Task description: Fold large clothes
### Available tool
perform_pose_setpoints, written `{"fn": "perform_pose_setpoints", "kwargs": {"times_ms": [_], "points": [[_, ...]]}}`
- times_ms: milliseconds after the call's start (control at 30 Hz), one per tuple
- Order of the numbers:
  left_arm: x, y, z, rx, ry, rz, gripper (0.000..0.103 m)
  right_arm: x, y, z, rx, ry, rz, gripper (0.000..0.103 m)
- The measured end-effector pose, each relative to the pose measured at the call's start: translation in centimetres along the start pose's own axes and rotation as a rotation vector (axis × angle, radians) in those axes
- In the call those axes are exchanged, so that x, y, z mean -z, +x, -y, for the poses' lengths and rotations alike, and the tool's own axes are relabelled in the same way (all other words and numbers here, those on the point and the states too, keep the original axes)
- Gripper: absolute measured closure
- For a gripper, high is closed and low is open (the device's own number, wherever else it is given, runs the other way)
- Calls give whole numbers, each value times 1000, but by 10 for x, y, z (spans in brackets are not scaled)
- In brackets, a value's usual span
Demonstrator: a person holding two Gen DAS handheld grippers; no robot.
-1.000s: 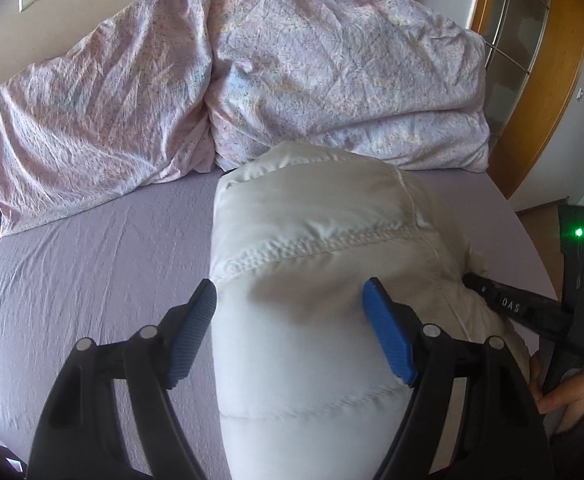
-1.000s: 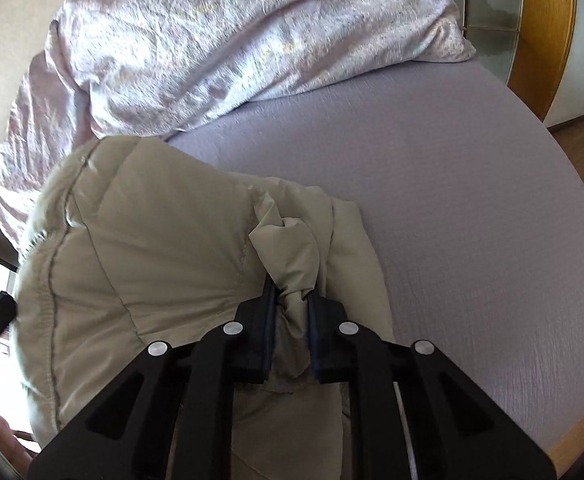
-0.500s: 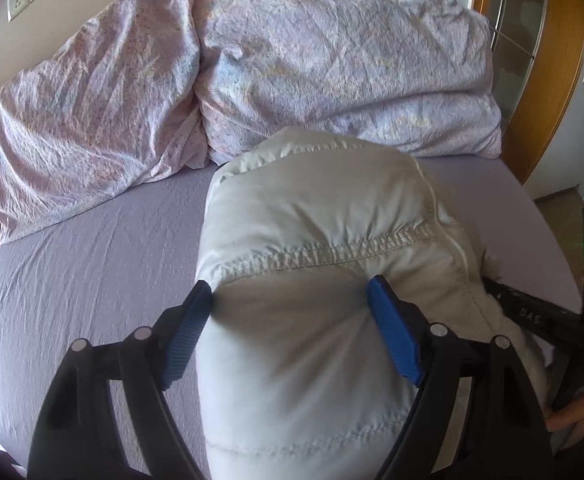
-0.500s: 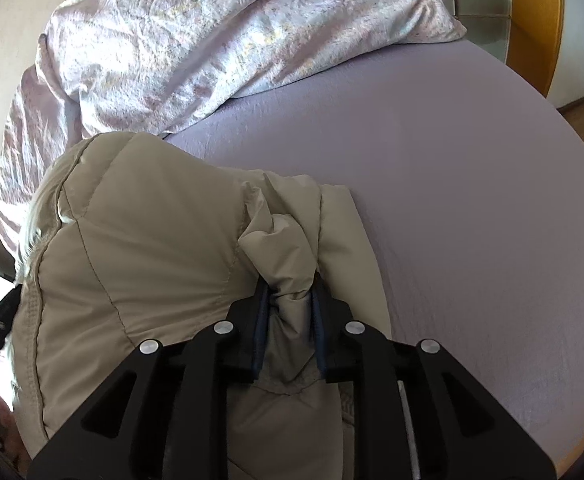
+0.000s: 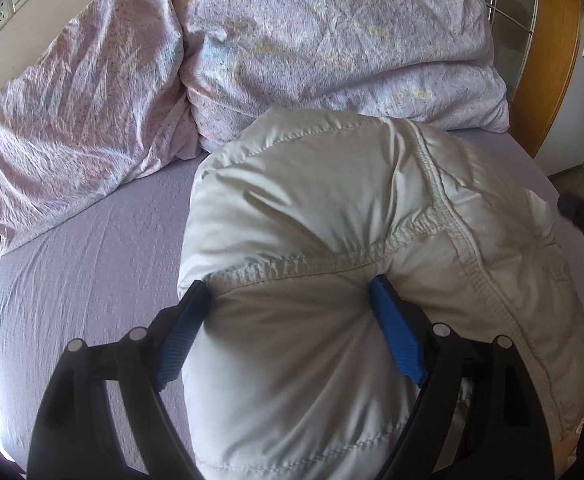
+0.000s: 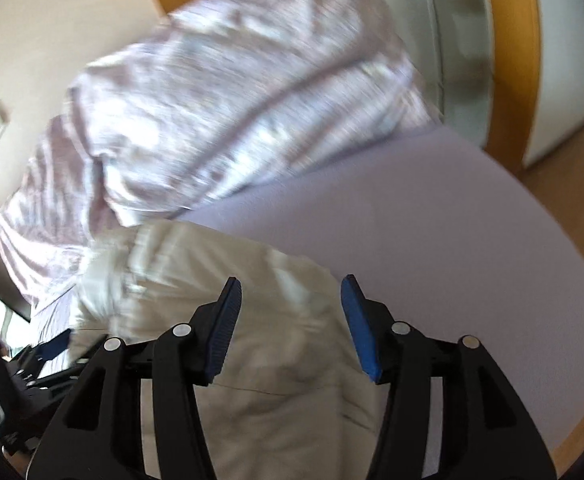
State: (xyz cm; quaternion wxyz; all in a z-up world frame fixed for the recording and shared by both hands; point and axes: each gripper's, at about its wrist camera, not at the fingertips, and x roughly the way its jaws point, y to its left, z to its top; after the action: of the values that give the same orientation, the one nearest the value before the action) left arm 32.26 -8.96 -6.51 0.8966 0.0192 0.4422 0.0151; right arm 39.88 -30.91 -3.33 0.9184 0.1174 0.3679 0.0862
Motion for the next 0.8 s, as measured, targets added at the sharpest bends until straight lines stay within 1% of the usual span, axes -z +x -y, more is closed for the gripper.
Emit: {"fn": "perform_pose_setpoints", "kwargs": {"times_ms": [67, 133, 200, 233, 267, 367, 467, 800], "points": [[0, 1, -2, 10, -10, 3, 19, 1, 5, -14, 0, -51, 10, 49], [1, 2, -6, 22, -21, 7, 17, 2, 15, -21, 17, -70, -2, 49], [3, 4, -12, 43, -41, 14, 14, 6, 29, -17, 41, -53, -39, 49], [4, 4, -16, 58, -52, 18, 12, 11, 38, -14, 52, -33, -71, 49], [6, 5, -19, 69, -63, 19, 9, 16, 41, -11, 51, -24, -85, 49], [7, 8, -28, 106, -97, 16, 5, 32, 49, -15, 55, -46, -65, 49], [8, 11, -31, 116, -111, 11, 3, 38, 55, -19, 66, -52, -61, 49], [9, 14, -33, 128, -118, 23, 2, 46, 68, -15, 51, -42, -79, 48]]}}
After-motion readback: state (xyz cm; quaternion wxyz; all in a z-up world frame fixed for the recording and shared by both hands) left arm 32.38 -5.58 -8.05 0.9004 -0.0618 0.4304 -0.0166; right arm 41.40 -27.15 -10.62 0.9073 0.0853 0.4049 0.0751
